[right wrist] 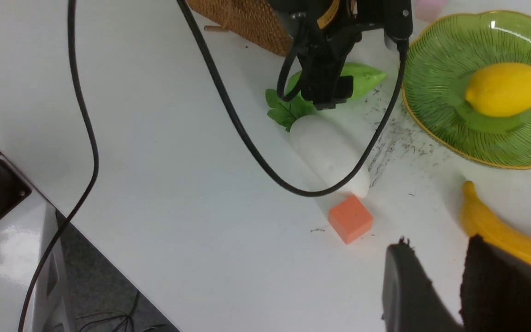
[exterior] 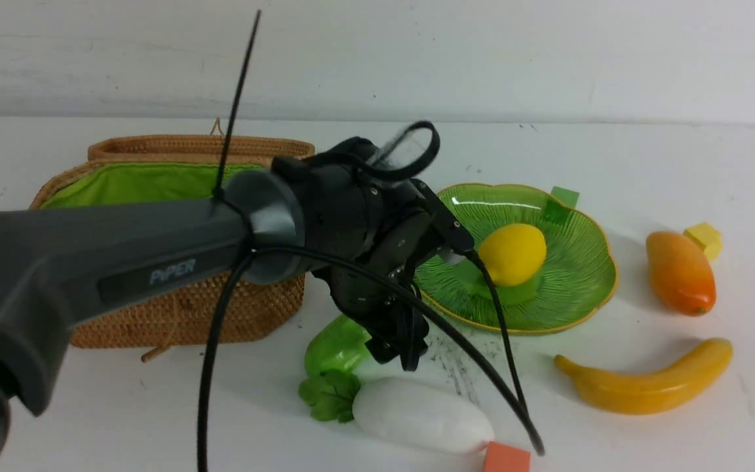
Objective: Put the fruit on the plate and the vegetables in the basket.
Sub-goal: Take a chayote with your left arm and place it on the basket on the left.
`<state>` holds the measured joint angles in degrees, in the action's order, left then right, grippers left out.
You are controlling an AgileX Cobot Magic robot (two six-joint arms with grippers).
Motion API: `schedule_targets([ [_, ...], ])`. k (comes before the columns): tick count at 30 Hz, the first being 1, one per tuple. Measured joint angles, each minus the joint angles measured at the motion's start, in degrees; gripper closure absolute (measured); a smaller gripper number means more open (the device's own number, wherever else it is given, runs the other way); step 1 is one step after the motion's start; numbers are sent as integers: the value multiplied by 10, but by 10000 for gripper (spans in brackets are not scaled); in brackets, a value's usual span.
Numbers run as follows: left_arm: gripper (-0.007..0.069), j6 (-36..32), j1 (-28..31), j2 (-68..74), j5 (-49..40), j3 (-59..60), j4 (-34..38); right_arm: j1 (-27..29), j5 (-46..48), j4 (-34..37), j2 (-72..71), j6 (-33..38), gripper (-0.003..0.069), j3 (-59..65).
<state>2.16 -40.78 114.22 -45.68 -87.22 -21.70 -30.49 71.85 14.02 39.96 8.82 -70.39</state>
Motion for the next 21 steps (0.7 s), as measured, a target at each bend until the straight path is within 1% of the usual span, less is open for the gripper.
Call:
schedule_targets([
  [3, -14, 14, 0, 9, 11, -1, -14, 0, 0, 0, 0, 0, 465, 0],
  [6, 42, 19, 0, 26, 29, -2, -21, 0, 1, 0, 0, 1, 465, 0],
  [9, 71, 20, 4, 39, 35, -2, -21, 0, 1, 0, 0, 1, 465, 0],
  [14, 81, 22, 19, 54, 34, -2, -6, 0, 1, 0, 0, 2, 465, 0],
  [17, 92, 22, 27, 57, 33, -2, 20, 0, 1, 0, 0, 6, 465, 0],
  [19, 134, 22, 28, 57, 34, -2, 32, 0, 1, 0, 0, 12, 465, 0],
  [20, 139, 22, 28, 57, 34, -2, 34, 0, 1, 0, 0, 12, 465, 0],
  [21, 178, 22, 28, 57, 34, -3, 38, 0, 1, 0, 0, 15, 465, 0],
])
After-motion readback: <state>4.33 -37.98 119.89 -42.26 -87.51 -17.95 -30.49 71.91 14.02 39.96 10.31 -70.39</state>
